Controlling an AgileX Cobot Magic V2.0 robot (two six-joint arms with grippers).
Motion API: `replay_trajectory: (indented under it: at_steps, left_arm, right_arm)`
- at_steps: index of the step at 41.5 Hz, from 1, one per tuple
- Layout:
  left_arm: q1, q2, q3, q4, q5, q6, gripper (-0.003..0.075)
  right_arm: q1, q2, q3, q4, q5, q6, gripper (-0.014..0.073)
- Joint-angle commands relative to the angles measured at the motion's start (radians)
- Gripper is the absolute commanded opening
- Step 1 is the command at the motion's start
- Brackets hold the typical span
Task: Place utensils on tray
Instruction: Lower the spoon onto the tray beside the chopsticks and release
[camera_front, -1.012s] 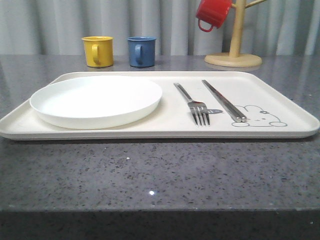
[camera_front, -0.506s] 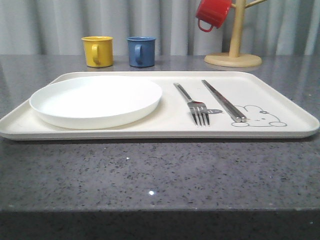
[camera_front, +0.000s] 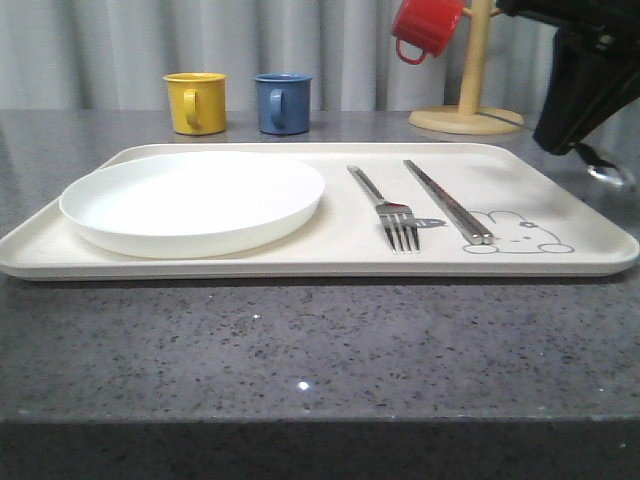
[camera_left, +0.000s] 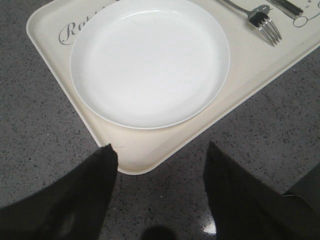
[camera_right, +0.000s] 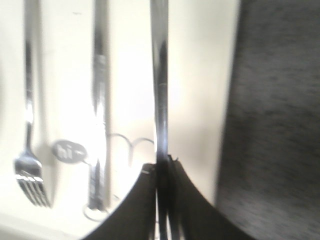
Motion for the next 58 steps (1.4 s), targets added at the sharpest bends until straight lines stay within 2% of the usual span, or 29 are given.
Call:
replay_trajectory:
  at_steps: [1, 9, 16, 19, 26, 36, 45, 50, 58]
  left_arm:
    - [-0.007, -0.009, -0.029, 0.003, -0.066, -0.008, 0.0386]
    - [-0.007, -0.009, -0.029, 0.003, -0.066, -0.008, 0.0386]
    - [-0.007, -0.009, -0.029, 0.003, -0.066, -0.008, 0.0386]
    - [-0.007, -0.009, -0.029, 0.003, -0.066, -0.008, 0.0386]
    - [-0.007, -0.009, -0.029, 0.003, -0.066, -0.008, 0.0386]
    - [-0.007, -0.009, -0.029, 0.003, -0.066, -0.008, 0.0386]
    - [-0.007, -0.009, -0.029, 0.003, -0.066, -0.008, 0.0386]
    - [-0.007, -0.009, -0.029, 0.003, -0.066, -0.008, 0.0386]
    - [-0.007, -0.009, -0.029, 0.003, -0.066, -0.008, 0.0386]
  right_arm:
    - [0.017, 0.005, -0.025, 0.042, -0.074, 0.018, -0.0022]
    - [0.019, 0.066, -0.025, 0.038, -0.144, 0.018, 0.0009]
    - [0.019, 0.075, -0.025, 0.037, -0.177, 0.018, 0.0157]
    - [0.019, 0.075, -0.025, 0.027, -0.196, 0.018, 0.0191]
    - [0.019, 0.059, -0.029, -0.008, -0.193, 0.017, 0.0196]
    - [0.068, -0.112, -0.025, -0.052, -0.145, -0.098, 0.0195]
    - [0.220, -0.294, -0.009, -0.230, 0.041, -0.122, 0.0195]
    - [0.278, -0.409, 0.066, -0.233, 0.075, -0.109, 0.0195]
    - [0.283, -0.616, 0.244, -0.215, 0.063, -0.107, 0.0195]
